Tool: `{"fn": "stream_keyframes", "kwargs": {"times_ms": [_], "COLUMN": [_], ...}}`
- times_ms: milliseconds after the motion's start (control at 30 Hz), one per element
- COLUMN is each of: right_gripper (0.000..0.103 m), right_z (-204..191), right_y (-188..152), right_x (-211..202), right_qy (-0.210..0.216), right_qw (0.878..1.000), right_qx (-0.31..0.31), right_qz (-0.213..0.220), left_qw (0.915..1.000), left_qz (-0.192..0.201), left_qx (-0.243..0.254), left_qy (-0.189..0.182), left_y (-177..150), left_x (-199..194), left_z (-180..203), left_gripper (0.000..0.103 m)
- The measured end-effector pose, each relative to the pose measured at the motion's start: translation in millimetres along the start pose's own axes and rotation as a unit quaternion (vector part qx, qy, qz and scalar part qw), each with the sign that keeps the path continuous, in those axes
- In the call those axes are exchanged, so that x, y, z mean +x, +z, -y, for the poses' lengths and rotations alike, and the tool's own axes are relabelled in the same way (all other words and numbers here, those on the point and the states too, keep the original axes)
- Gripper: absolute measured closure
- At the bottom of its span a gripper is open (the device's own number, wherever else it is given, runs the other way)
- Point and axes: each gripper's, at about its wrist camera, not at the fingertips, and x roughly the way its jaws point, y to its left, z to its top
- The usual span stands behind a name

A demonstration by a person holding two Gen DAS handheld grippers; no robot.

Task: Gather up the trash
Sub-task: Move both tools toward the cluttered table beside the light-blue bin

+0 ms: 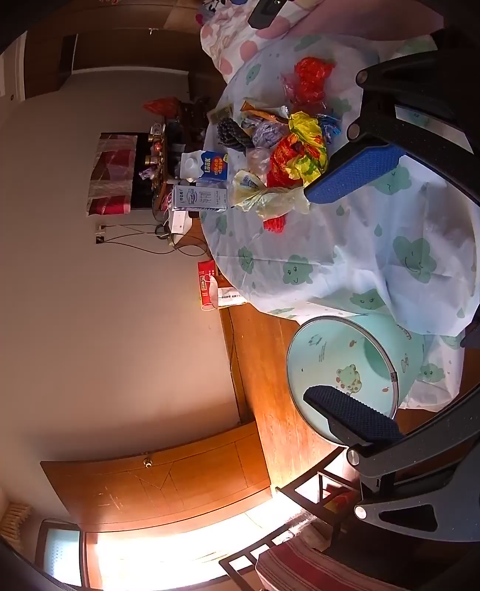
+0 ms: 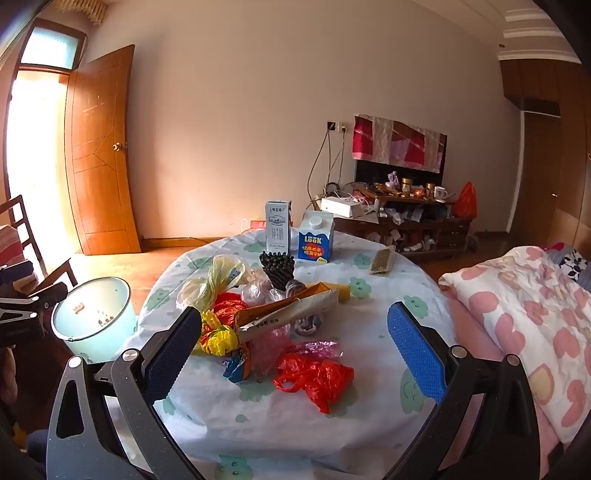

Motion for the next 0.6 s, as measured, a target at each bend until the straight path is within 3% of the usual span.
{"fn": "stream_keyframes", "kwargs": {"times_ms": [600], "right_gripper": [0.005], "right_z": [7], "right_y": [1], "right_x": [2], "right_qy": [-0.001], "right_qw": [1.0], "right_qx": [-0.003], "right_qz": [-0.002], "left_qw": [0.9996], "left_qz": [0.016], "left_qx": [-0.018], "left_qy": [0.017], "left_y": [7], "left_x": [-6], "left_z": [-17], "left_gripper": [0.006]}}
